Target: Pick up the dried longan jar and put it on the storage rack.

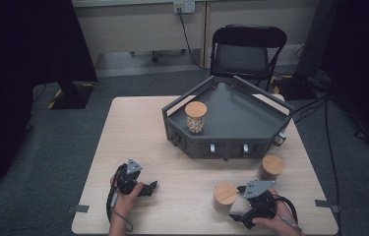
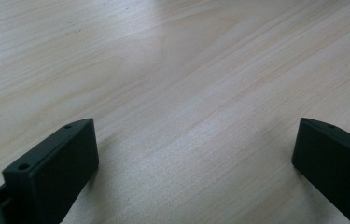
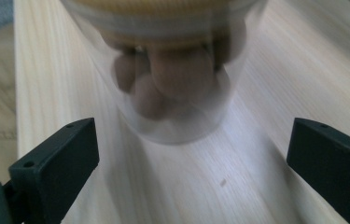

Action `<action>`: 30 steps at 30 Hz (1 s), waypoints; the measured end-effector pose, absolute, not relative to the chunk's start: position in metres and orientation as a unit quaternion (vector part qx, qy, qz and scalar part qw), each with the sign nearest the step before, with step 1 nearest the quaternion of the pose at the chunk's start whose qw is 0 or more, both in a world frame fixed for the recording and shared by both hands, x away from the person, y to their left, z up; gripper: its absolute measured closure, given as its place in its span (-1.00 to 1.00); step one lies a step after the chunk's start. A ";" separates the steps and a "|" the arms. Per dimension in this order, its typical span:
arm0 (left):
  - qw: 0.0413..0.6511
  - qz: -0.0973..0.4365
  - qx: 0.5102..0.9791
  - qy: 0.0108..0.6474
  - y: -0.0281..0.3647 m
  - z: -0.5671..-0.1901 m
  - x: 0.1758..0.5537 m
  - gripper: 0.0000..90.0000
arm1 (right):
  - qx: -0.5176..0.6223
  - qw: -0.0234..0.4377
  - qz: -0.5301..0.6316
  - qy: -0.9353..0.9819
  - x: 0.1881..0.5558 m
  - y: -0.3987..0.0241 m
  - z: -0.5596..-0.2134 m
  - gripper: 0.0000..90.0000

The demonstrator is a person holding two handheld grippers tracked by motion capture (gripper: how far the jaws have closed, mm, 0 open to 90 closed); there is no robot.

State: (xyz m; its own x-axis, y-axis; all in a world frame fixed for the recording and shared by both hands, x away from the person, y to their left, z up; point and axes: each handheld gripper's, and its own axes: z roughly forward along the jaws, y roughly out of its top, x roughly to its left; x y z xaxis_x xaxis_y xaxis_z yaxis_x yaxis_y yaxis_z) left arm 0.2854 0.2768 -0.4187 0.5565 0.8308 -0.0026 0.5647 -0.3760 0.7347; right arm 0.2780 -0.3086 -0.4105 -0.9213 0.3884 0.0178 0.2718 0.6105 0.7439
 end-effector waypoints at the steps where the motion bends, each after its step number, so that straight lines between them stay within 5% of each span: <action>1: 0.354 0.188 0.808 0.432 0.277 -0.419 0.285 -1.00 | 0.185 0.071 0.404 0.893 0.278 -0.308 -0.410 -0.97; 14: 0.354 0.188 0.808 0.432 0.277 -0.419 0.285 -1.00 | 0.202 0.061 0.436 0.875 0.279 -0.303 -0.413 -0.97; 30: 0.354 0.188 0.808 0.432 0.277 -0.419 0.285 -1.00 | 0.196 0.059 0.460 0.864 0.281 -0.297 -0.421 -0.72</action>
